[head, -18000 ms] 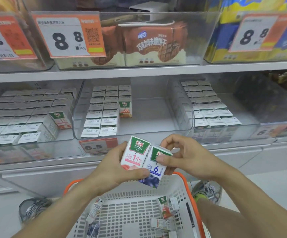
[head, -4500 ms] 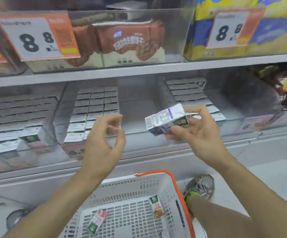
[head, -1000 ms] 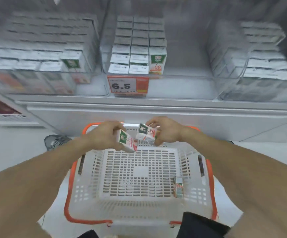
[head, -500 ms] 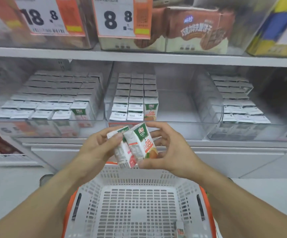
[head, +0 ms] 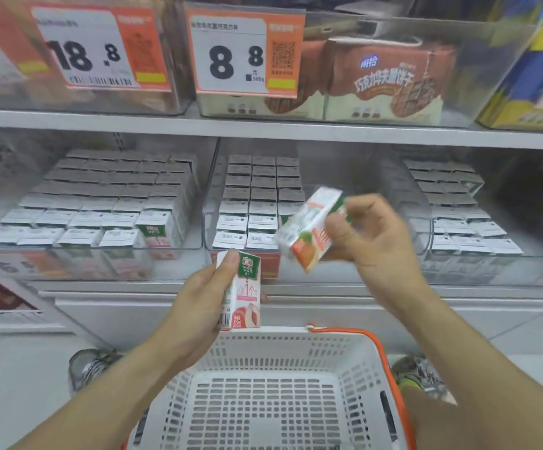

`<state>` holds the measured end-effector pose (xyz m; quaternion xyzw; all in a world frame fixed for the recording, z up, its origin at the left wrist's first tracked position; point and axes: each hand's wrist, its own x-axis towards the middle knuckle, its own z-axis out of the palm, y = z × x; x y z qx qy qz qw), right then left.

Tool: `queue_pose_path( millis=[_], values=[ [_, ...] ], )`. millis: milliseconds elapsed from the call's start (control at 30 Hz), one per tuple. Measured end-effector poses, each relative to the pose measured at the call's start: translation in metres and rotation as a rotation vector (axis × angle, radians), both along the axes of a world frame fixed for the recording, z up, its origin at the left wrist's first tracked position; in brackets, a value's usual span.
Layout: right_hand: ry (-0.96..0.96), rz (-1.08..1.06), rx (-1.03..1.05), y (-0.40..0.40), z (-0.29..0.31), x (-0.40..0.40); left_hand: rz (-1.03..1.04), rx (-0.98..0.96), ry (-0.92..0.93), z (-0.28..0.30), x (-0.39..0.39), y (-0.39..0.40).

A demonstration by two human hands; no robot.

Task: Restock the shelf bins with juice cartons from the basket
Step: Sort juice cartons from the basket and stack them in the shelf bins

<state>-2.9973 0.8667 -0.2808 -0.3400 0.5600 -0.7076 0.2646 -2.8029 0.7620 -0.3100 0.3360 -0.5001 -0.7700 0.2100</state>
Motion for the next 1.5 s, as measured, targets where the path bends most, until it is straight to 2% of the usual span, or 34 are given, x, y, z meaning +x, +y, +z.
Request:
queue_pose_path(
  millis=[67, 200, 267, 400, 733, 800, 867, 900, 933, 1000, 1067, 1133, 1200, 1300, 1400, 1500],
  values=[
    [0.291, -0.161, -0.016, -0.009, 0.006, -0.02, 0.021, -0.015, -0.014, 0.001, 0.001, -0.004],
    [0.733, -0.26, 0.219, -0.033, -0.006, -0.043, 0.031, -0.018, 0.001, 0.001, 0.002, -0.002],
    [0.835, -0.236, 0.358, -0.046, -0.015, -0.044, 0.042, -0.007, 0.011, 0.0, 0.004, -0.002],
    [0.869, -0.202, 0.573, -0.066, -0.019, -0.039, 0.038, 0.032, -0.012, -0.001, 0.011, -0.007],
    [0.892, -0.059, 0.777, -0.08, -0.025, -0.032, -0.013, 0.105, 0.089, 0.006, 0.021, -0.019],
    [0.95, -0.158, 0.695, -0.074, -0.019, -0.023, -0.027, 0.108, 0.093, 0.007, 0.023, -0.021],
    [0.966, -0.253, 0.426, -0.065, -0.006, 0.004, -0.009, 0.119, 0.093, 0.006, 0.024, -0.022],
    [0.898, -0.196, 0.345, -0.059, 0.0, 0.022, 0.021, 0.128, 0.104, 0.006, 0.024, -0.021],
    [0.779, -0.062, 0.349, -0.053, 0.003, 0.041, 0.058, 0.135, 0.124, 0.005, 0.024, -0.021],
    [0.514, 0.277, 0.501, -0.041, 0.004, 0.076, 0.132, 0.12, 0.169, 0.006, 0.025, -0.022],
    [0.267, 0.436, 0.55, -0.034, 0.001, 0.091, 0.16, 0.049, 0.167, 0.009, 0.027, -0.022],
    [0.032, 0.444, 0.477, -0.033, 0.0, 0.094, 0.167, -0.071, 0.101, 0.011, 0.029, -0.021],
    [-0.011, 0.426, 0.402, -0.034, 0.0, 0.094, 0.195, -0.23, 0.053, 0.013, 0.032, -0.022],
    [0.123, 0.382, 0.317, -0.04, -0.005, 0.094, 0.175, -0.546, 0.061, 0.014, 0.044, -0.033],
    [0.431, 0.353, 0.285, -0.043, -0.012, 0.093, 0.1, -0.853, -0.123, 0.015, 0.058, -0.05],
    [0.623, 0.342, 0.261, -0.046, -0.019, 0.093, 0.003, -1.016, -0.173, 0.026, 0.065, -0.06]
  ],
)
